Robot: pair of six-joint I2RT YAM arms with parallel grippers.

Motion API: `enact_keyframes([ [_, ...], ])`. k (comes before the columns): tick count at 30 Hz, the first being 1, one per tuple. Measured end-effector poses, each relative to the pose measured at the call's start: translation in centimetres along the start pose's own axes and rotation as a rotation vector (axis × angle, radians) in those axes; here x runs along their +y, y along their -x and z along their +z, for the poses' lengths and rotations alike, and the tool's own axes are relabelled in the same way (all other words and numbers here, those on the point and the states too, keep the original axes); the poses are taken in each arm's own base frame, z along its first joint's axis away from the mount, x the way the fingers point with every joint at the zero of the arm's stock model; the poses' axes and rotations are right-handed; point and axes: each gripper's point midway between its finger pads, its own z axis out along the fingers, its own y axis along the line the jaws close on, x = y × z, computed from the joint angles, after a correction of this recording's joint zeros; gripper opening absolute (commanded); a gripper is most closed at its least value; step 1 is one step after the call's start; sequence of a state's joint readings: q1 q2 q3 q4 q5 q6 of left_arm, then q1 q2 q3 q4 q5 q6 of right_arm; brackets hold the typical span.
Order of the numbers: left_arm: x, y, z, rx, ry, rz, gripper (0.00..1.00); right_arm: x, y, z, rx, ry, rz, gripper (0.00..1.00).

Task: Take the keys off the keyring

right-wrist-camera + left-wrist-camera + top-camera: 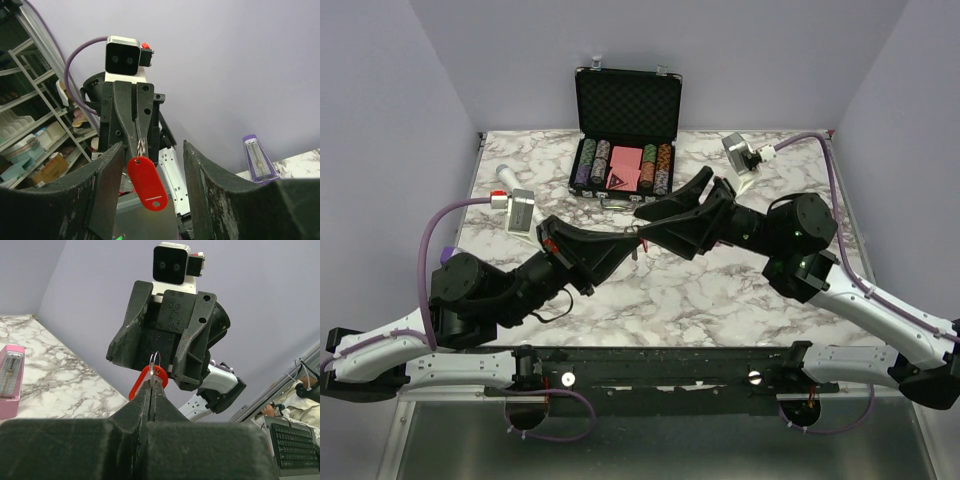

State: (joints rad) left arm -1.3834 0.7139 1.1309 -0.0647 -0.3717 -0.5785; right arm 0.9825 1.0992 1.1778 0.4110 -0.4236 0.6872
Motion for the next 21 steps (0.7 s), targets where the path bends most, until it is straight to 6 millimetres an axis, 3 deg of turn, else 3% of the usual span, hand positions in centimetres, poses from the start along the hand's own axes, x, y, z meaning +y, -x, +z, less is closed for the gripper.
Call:
enact_keyframes([
  [3,-0.2,0.1,0.0,-0.002,-0.011,-0.002,0.00,0.1,-0.1,0.2,0.006,0.012,0.008,0.62],
  [5,-0.3,0.2,0.1,-0.005,-0.014,-0.003,0.00,0.2,-0.1,0.3,0.011,0.015,0.017,0.80],
  [7,-0.3,0.2,0.0,-0.006,-0.014,0.000,0.00,0.2,-0.3,0.2,0.017,0.012,0.027,0.90],
  [10,-0.1,0.5,-0.1,-0.017,-0.007,0.012,0.00,0.0,-0.1,-0.1,0.016,-0.021,0.034,0.93],
  [14,0.6,1.4,-0.2,-0.046,0.032,0.047,0.00,-1.3,1.6,-1.5,-0.058,-0.175,0.091,0.93],
  [17,1.6,2.5,0.2,-0.072,0.114,0.082,0.00,-1.9,2.4,-2.2,-0.103,-0.247,0.163,0.89],
  [21,2.8,3.0,1.2,-0.084,0.219,0.111,0.00,-3.1,0.7,-2.0,-0.098,-0.280,0.304,0.87],
])
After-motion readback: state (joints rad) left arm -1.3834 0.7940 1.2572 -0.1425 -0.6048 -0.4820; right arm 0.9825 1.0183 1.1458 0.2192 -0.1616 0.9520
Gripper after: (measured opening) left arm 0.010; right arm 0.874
